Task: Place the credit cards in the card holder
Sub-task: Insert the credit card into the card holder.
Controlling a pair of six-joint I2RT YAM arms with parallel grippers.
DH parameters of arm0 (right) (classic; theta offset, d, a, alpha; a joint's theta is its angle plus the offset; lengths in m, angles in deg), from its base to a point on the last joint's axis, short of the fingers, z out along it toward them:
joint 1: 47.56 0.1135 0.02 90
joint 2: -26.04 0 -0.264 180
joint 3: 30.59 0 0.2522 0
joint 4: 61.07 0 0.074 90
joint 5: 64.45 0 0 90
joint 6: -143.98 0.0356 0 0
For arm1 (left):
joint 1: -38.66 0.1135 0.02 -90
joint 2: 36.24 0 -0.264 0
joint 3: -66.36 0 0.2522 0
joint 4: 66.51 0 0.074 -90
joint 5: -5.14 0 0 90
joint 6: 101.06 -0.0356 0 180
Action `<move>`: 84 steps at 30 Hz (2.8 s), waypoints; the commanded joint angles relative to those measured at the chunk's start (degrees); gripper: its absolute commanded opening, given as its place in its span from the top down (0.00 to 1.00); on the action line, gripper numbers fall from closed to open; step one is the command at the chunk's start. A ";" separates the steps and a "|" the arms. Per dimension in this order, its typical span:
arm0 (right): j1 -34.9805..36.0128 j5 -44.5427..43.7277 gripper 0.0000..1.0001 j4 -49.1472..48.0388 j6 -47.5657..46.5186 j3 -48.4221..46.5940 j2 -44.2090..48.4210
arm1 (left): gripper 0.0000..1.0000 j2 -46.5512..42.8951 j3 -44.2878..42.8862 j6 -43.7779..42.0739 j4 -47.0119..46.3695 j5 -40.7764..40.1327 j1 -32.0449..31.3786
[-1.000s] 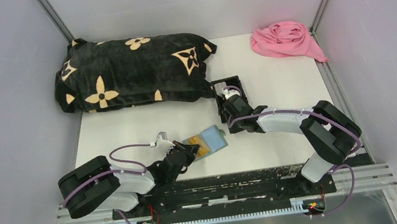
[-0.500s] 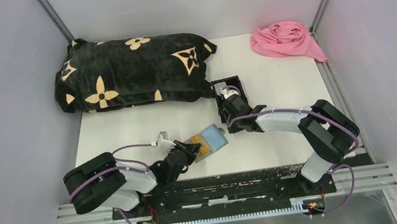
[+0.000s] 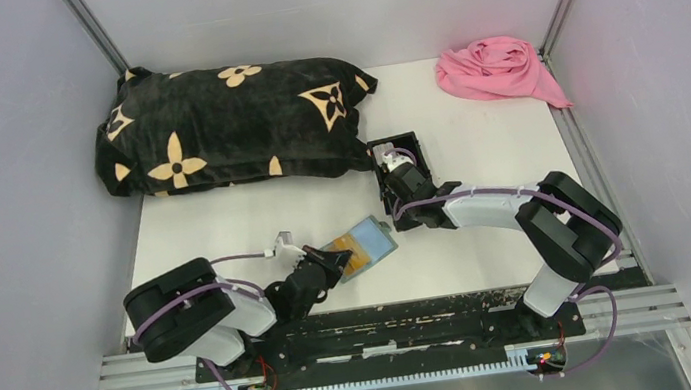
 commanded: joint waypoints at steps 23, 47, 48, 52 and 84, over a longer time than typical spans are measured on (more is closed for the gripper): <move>1.86 1.26 0.91 -0.89 -0.10 -1.69 -2.54 | 0.97 6.07 2.21 8.46 -8.86 -0.69 -1.21; 3.46 0.44 0.91 0.22 0.21 -1.90 -4.05 | 0.97 14.10 2.85 5.72 -23.14 -2.83 -1.17; 3.54 0.44 0.91 0.26 0.23 -1.88 -4.12 | 0.97 14.67 2.96 5.51 -24.02 -2.80 -1.17; 3.64 0.44 0.91 0.38 0.14 -2.17 -4.35 | 0.97 17.17 3.40 4.95 -27.36 -2.71 -1.20; 4.51 0.83 0.91 1.52 0.04 -3.36 -4.50 | 0.97 21.59 -0.50 2.46 -22.42 1.81 -1.04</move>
